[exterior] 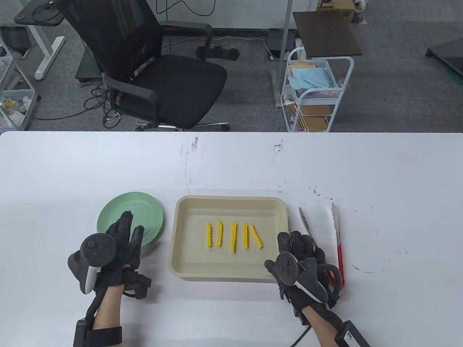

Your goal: Hold plate and receive fries gripped by tongs from baking tray

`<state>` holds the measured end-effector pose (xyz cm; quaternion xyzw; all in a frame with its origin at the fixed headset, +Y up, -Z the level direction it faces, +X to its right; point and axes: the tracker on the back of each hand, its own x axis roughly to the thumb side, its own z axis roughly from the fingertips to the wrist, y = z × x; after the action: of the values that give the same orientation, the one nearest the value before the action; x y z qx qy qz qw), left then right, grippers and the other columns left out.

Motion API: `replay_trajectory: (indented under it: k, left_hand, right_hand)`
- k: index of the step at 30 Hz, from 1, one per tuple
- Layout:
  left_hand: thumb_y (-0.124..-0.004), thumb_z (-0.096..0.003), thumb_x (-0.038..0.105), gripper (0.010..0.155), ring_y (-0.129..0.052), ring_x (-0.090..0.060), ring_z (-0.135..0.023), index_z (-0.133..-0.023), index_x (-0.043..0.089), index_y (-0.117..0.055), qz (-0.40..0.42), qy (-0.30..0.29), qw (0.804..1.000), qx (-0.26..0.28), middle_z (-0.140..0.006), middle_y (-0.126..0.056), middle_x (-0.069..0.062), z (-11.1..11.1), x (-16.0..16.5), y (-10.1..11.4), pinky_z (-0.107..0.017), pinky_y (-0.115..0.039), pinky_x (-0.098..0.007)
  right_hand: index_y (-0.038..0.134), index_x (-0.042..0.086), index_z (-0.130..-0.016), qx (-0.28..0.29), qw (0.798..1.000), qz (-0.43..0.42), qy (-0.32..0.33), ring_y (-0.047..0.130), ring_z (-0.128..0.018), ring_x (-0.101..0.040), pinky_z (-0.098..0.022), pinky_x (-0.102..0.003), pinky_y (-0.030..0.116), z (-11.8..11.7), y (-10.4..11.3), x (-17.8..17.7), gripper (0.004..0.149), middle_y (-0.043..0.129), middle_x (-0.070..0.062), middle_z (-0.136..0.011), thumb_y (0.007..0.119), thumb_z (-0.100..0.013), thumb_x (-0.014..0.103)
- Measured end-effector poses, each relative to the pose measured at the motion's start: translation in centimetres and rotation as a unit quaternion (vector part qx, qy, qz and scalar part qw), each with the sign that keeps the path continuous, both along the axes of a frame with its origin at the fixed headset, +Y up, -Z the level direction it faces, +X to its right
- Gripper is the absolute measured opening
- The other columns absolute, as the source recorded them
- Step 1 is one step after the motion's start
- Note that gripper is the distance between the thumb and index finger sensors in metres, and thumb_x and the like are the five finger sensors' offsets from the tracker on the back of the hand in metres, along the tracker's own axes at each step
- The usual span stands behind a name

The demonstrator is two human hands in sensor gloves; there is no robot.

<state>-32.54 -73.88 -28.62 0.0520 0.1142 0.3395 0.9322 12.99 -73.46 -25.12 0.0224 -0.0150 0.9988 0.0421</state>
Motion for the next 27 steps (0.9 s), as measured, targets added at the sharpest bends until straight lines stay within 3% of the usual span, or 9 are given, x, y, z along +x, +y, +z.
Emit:
replay_trajectory:
  k: [4, 6, 9, 12, 15, 18, 23, 27]
  left_hand:
    - [-0.068, -0.0601, 0.048, 0.083, -0.014, -0.048, -0.109, -0.115, 0.011, -0.018, -0.038, 0.039, 0.989, -0.136, -0.120, -0.014, -0.017, -1.9, -0.7, -1.2, -0.073, -0.020, -0.072]
    - [-0.073, -0.0597, 0.040, 0.090, -0.009, -0.051, -0.107, -0.111, 0.009, -0.006, -0.065, 0.074, 0.978, -0.187, -0.117, -0.004, -0.019, -2.8, -1.1, -1.5, -0.070, -0.020, -0.076]
    - [-0.077, -0.0586, 0.041, 0.097, -0.007, -0.054, -0.105, -0.109, 0.006, -0.001, -0.083, 0.100, 0.961, -0.246, -0.114, 0.000, -0.023, -4.0, -1.8, -2.1, -0.069, -0.021, -0.077]
    - [-0.079, -0.0569, 0.044, 0.101, -0.019, -0.054, -0.106, -0.108, 0.006, 0.000, -0.095, 0.113, 0.949, -0.277, -0.117, -0.012, -0.023, -4.7, -2.3, -2.7, -0.071, -0.026, -0.071]
    - [-0.082, -0.0560, 0.040, 0.105, -0.041, -0.048, -0.096, -0.106, 0.005, 0.004, -0.076, 0.119, 0.949, -0.281, -0.116, -0.018, -0.029, -5.1, -2.5, -2.4, -0.066, -0.038, -0.062]
    - [-0.086, -0.0529, 0.038, 0.107, -0.054, -0.042, -0.085, -0.107, 0.000, -0.002, -0.074, 0.140, 0.947, -0.279, -0.112, -0.032, -0.031, -5.5, -3.1, -2.2, -0.061, -0.047, -0.061]
    - [-0.088, -0.0516, 0.031, 0.097, -0.072, -0.031, -0.069, -0.108, -0.004, -0.017, -0.081, 0.165, 0.955, -0.234, -0.102, -0.060, -0.020, -5.1, -4.4, -1.9, -0.056, -0.060, -0.060]
    - [-0.085, -0.0527, 0.027, 0.087, -0.078, -0.022, -0.061, -0.110, -0.002, -0.026, 0.008, 0.176, 0.972, -0.158, -0.093, -0.068, -0.011, -4.0, -5.5, -1.5, -0.053, -0.068, -0.056]
  right_hand:
    - [0.034, 0.022, -0.105, 0.008, 1.000, -0.020, -0.003, 0.043, -0.101, -0.047, -0.063, -0.071, 0.049, 0.2, 0.4, -0.4, 0.080, 0.031, -0.014, -0.107, 0.058, -0.042, 0.065]
    - [0.034, 0.022, -0.105, 0.009, 1.000, -0.024, 0.001, 0.042, -0.101, -0.047, -0.063, -0.071, 0.049, 0.3, 0.6, -0.7, 0.080, 0.030, -0.014, -0.107, 0.059, -0.042, 0.065]
    - [0.034, 0.022, -0.105, 0.008, 1.000, -0.022, 0.008, 0.042, -0.101, -0.047, -0.063, -0.070, 0.049, 0.5, 0.7, -1.2, 0.080, 0.030, -0.014, -0.107, 0.059, -0.042, 0.064]
    - [0.034, 0.022, -0.105, 0.007, 1.000, -0.021, 0.012, 0.042, -0.101, -0.047, -0.063, -0.070, 0.049, 0.6, 0.7, -1.4, 0.080, 0.030, -0.015, -0.107, 0.059, -0.042, 0.064]
    - [0.034, 0.022, -0.105, 0.003, 1.000, -0.019, 0.012, 0.041, -0.100, -0.048, -0.063, -0.070, 0.049, 0.6, 0.7, -1.3, 0.080, 0.029, -0.015, -0.107, 0.060, -0.042, 0.064]
    - [0.035, 0.021, -0.105, 0.004, 1.000, -0.016, 0.011, 0.040, -0.101, -0.048, -0.063, -0.071, 0.048, 0.7, 0.7, -1.3, 0.080, 0.029, -0.015, -0.107, 0.060, -0.043, 0.064]
    - [0.038, 0.021, -0.105, 0.020, 1.000, -0.002, 0.001, 0.039, -0.101, -0.048, -0.063, -0.070, 0.049, 0.9, 1.0, -1.5, 0.079, 0.028, -0.015, -0.107, 0.061, -0.043, 0.063]
    - [0.039, 0.021, -0.105, 0.020, 1.000, 0.003, 0.003, 0.040, -0.101, -0.048, -0.063, -0.070, 0.050, 1.0, 1.0, -1.7, 0.078, 0.028, -0.015, -0.107, 0.061, -0.043, 0.063]
